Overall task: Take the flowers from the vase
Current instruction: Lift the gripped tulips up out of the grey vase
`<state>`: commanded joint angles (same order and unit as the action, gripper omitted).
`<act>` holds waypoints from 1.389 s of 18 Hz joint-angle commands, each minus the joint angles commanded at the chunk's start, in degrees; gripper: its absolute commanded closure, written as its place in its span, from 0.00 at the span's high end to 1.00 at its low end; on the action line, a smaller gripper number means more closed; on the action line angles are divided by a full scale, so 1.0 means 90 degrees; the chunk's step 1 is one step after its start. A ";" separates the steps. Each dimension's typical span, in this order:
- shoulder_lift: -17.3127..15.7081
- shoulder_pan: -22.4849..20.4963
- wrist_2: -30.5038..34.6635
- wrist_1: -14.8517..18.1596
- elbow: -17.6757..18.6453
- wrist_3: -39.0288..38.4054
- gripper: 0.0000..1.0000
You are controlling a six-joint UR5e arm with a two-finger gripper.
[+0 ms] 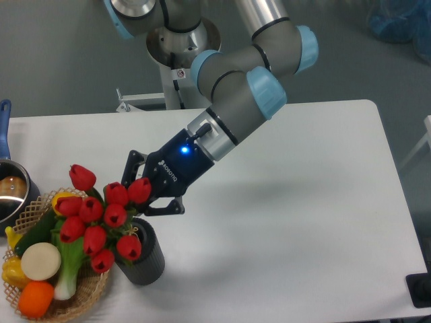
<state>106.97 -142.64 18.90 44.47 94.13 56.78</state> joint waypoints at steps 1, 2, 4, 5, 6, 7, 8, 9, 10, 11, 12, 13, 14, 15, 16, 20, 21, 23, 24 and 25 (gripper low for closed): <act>-0.0020 -0.0039 -0.0020 0.0000 0.0000 0.0000 0.00; -0.0030 -0.0049 -0.0039 0.0000 -0.0019 0.0000 0.00; -0.0039 -0.0088 -0.0136 0.0000 -0.0117 -0.0116 0.00; -0.0030 -0.0127 -0.0214 0.0000 -0.0166 -0.0243 0.00; -0.0030 -0.0147 -0.0273 0.0000 -0.0234 -0.0321 0.00; -0.0030 -0.0157 -0.0322 0.0000 -0.0321 -0.0351 0.00; -0.0030 -0.0166 -0.0342 0.0000 -0.0371 -0.0390 0.00; -0.0030 -0.0176 -0.0361 0.0000 -0.0419 -0.0458 0.00; -0.0030 -0.0176 -0.0381 0.0000 -0.0439 -0.0517 0.00; -0.0020 -0.0186 -0.0439 0.0000 -0.0439 -0.0527 0.00; -0.0020 -0.0186 -0.0498 0.0000 -0.0449 -0.0527 0.00; -0.0020 -0.0205 -0.0566 0.0000 -0.0469 -0.0537 0.00; -0.0020 -0.0254 -0.0615 0.0000 -0.0469 -0.0556 0.00; -0.0020 -0.0312 -0.0741 0.0000 -0.0469 -0.0557 0.00; -0.0020 -0.0332 -0.0858 0.0000 -0.0469 -0.0566 0.00; -0.0030 -0.0449 -0.1006 0.0000 -0.0469 -0.0566 0.00; -0.0030 -0.0459 -0.1035 0.0000 -0.0469 -0.0566 0.00; -0.0039 -0.0557 -0.1026 0.0010 -0.0469 -0.0566 0.00; -0.0059 -0.0586 -0.0958 0.0029 -0.0449 -0.0557 0.00; -0.0127 -0.0635 -0.0919 0.0029 -0.0420 -0.0528 0.00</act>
<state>105.83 -148.35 10.63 44.74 90.35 52.03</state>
